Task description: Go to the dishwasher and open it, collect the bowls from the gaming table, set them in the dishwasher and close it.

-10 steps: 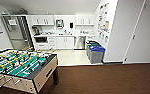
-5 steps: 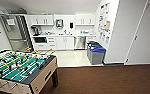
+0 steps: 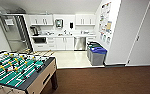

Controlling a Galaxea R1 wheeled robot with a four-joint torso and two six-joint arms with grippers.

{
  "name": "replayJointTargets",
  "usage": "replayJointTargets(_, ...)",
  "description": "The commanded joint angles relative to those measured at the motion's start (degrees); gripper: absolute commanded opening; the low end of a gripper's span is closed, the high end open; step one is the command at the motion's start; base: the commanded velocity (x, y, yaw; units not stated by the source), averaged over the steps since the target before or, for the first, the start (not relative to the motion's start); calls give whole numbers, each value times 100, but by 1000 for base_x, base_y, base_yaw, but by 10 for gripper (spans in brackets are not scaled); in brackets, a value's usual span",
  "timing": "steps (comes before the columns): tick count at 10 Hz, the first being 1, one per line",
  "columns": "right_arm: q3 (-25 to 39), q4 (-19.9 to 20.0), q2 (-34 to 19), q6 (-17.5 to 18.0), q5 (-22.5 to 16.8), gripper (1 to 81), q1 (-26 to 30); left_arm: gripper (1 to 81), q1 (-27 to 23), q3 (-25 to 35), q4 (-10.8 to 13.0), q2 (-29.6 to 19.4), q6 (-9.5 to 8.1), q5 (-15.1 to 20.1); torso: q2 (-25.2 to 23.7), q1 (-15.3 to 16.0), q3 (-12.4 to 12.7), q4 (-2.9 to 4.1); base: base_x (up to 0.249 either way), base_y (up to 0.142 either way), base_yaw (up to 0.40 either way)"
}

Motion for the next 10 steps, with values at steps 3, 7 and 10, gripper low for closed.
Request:
replayJointTargets(3, 61, 7, -86, -18, -266, 811, 230, 811, -277, 24, -57, -63, -9, 321, 0, 0, 0, 0, 154, 0, 0)
replayJointTargets(7, 26, 7, -86, -18, -266, 811, 248, 811, -277, 24, -57, -55, -18, 321, 0, -2, 0, 0, 177, 0, 0)
replayJointTargets(10, 43, 7, -86, -18, -257, 811, 257, 811, -278, 24, -57, -55, -18, 321, 0, 0, 0, 0, 189, 0, 0)
